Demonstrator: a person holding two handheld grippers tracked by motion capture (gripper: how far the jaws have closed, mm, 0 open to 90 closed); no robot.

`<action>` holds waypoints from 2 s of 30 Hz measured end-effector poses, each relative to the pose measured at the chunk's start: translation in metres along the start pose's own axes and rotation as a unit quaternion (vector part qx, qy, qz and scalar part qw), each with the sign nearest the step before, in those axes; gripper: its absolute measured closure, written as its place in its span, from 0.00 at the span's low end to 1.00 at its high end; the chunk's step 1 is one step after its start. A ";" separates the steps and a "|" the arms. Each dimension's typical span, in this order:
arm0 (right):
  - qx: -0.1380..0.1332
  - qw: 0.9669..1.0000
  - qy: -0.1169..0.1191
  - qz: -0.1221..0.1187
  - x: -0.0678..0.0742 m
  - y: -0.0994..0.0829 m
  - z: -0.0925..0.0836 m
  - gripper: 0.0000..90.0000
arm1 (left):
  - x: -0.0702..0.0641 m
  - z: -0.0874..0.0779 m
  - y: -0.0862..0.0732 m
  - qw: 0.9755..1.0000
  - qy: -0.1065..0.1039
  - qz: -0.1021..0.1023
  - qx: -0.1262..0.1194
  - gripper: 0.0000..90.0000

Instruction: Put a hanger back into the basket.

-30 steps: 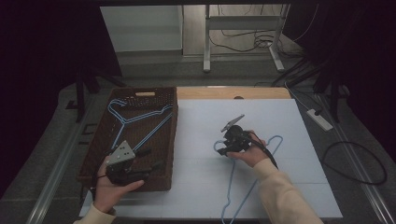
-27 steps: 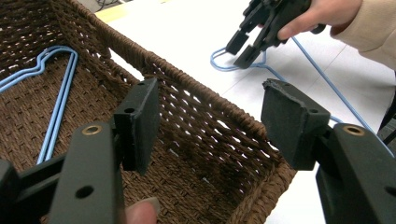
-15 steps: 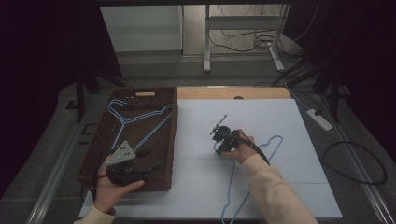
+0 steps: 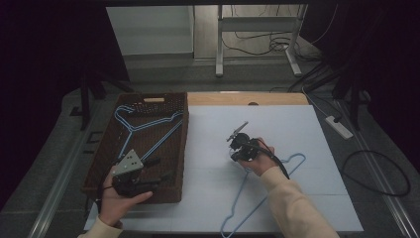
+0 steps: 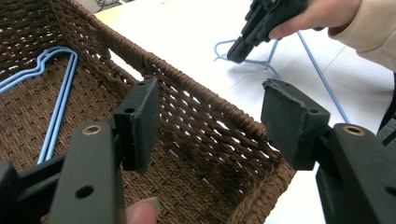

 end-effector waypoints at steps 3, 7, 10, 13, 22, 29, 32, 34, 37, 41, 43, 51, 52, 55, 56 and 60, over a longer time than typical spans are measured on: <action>-0.021 1.000 0.002 0.003 -0.001 0.001 -0.010 0.98 | -0.001 0.001 0.000 1.000 0.000 0.000 0.001 0.43; -0.048 0.999 0.000 0.006 -0.001 0.002 -0.020 0.98 | -0.001 0.001 0.000 1.000 -0.003 0.000 0.002 0.43; -0.057 0.998 -0.004 0.004 -0.001 0.002 -0.023 0.98 | -0.003 0.002 0.000 1.000 -0.006 -0.002 0.004 0.43; -0.063 0.998 -0.006 0.005 -0.001 0.002 -0.025 0.98 | -0.006 0.003 0.001 1.000 -0.015 -0.006 0.004 0.43; -0.087 0.996 -0.005 0.005 0.001 0.001 -0.034 0.98 | -0.023 0.019 0.008 0.999 -0.041 -0.001 0.020 0.42; -0.099 0.995 -0.006 0.005 0.001 0.000 -0.038 0.98 | -0.035 0.033 0.016 0.998 -0.059 0.003 0.024 0.41; -0.104 0.995 -0.005 0.004 0.001 0.000 -0.040 0.98 | -0.045 0.044 0.022 0.997 -0.070 0.012 0.029 0.41; -0.106 0.994 -0.006 0.005 0.002 -0.001 -0.041 0.98 | -0.050 0.050 0.025 0.996 -0.077 0.015 0.032 0.41; -0.113 0.994 -0.007 0.004 0.002 -0.001 -0.044 0.98 | -0.056 0.058 0.029 0.996 -0.083 0.018 0.037 0.41; -0.120 0.993 -0.008 0.004 0.002 -0.002 -0.046 0.98 | -0.066 0.075 0.034 0.994 -0.089 0.019 0.055 0.41; -0.122 0.993 -0.008 0.003 0.003 -0.003 -0.047 0.98 | -0.067 0.080 0.035 0.995 -0.086 0.017 0.057 0.40; -0.130 0.992 -0.007 0.002 0.006 -0.003 -0.051 0.98 | -0.077 0.092 0.042 0.993 -0.099 0.018 0.059 0.40; -0.131 0.991 -0.007 0.001 0.006 -0.003 -0.051 0.98 | -0.078 0.094 0.043 0.993 -0.101 0.017 0.058 0.40; -0.132 0.991 -0.007 0.001 0.007 -0.003 -0.052 0.98 | -0.084 0.102 0.044 0.992 -0.108 0.021 0.063 0.40; -0.133 0.991 -0.007 0.001 0.007 -0.003 -0.052 0.98 | -0.087 0.106 0.044 0.991 -0.112 0.024 0.065 0.40; -0.137 0.991 -0.008 0.002 0.007 -0.003 -0.054 0.98 | -0.100 0.122 0.043 0.989 -0.126 0.030 0.077 0.40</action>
Point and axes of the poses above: each handheld gripper's, and its own axes: z roughly forward along the jaws, y roughly out of its top, x roughly to its left, the point moved 8 cm from there along z, roughly forward along the jaws, and after that the axes turned 13 degrees about z, right-handed, at the moved point
